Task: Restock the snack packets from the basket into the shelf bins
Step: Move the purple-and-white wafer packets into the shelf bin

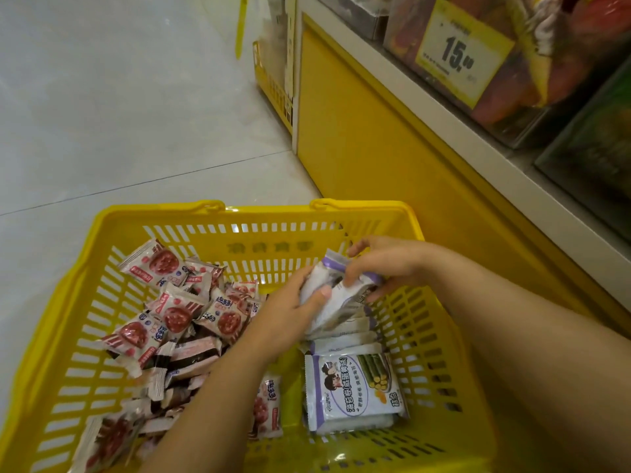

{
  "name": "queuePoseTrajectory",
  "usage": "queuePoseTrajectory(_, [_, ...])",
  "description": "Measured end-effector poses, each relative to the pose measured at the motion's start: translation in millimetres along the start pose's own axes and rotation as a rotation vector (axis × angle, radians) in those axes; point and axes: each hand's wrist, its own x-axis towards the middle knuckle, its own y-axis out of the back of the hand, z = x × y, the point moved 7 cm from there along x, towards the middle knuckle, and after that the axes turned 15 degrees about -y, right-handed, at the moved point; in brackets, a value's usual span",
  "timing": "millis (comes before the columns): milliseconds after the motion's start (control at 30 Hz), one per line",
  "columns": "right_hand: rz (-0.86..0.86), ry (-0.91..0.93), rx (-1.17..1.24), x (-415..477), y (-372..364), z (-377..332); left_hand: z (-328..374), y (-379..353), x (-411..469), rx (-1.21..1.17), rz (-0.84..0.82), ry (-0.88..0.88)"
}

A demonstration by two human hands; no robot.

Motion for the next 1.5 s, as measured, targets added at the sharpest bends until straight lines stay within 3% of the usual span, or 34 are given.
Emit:
queuePoseTrajectory(133, [0.011, 0.013, 0.011, 5.8, -11.9, 0.4, 0.0, -23.3, -0.8, 0.141, -0.069, -0.063])
queuePoseTrajectory(233, [0.027, 0.051, 0.081, 5.3, -11.8, -6.0, -4.3, -14.8, 1.7, 0.146, 0.039, -0.093])
queuePoseTrajectory(367, [0.396, 0.157, -0.011, 2.4, 16.9, -15.6, -20.1, 15.3, -1.6, 0.046, 0.185, -0.01])
queuePoseTrajectory(433, [0.476, 0.201, -0.125, 2.5, 10.2, -13.2, -22.7, 30.9, -3.6, 0.048, 0.253, -0.007])
queuePoseTrajectory(600, [0.018, 0.155, -0.818, 22.4, -87.8, 40.1, -32.6, 48.9, -10.2, 0.025, 0.306, 0.049])
queuePoseTrajectory(700, [0.025, 0.177, -1.063, 25.8, -115.7, 63.1, -33.4, 52.0, -13.4, 0.035, 0.335, 0.065])
queuePoseTrajectory(867, [0.0, 0.152, -1.196, 20.3, -115.4, 65.4, -34.4, 55.3, -14.4, 0.024, 0.361, 0.079])
queuePoseTrajectory(967, [-0.047, 0.103, -1.147, 12.9, -97.8, 51.8, -30.9, 56.5, -13.9, 0.004, 0.351, 0.078])
queuePoseTrajectory(1033, [0.015, 0.126, -1.037, 5.0, -73.1, 30.2, -26.2, 57.7, -13.8, -0.017, 0.346, 0.08])
queuePoseTrajectory(1233, [0.213, 0.373, -0.497, -56.6, 5.2, -29.9, 12.2, 63.0, -21.5, -0.062, 0.389, 0.03])
queuePoseTrajectory(1500, [0.142, 0.525, -0.091, -183.7, 46.1, -44.6, 123.0, 71.0, -33.1, -0.185, 0.495, -0.19])
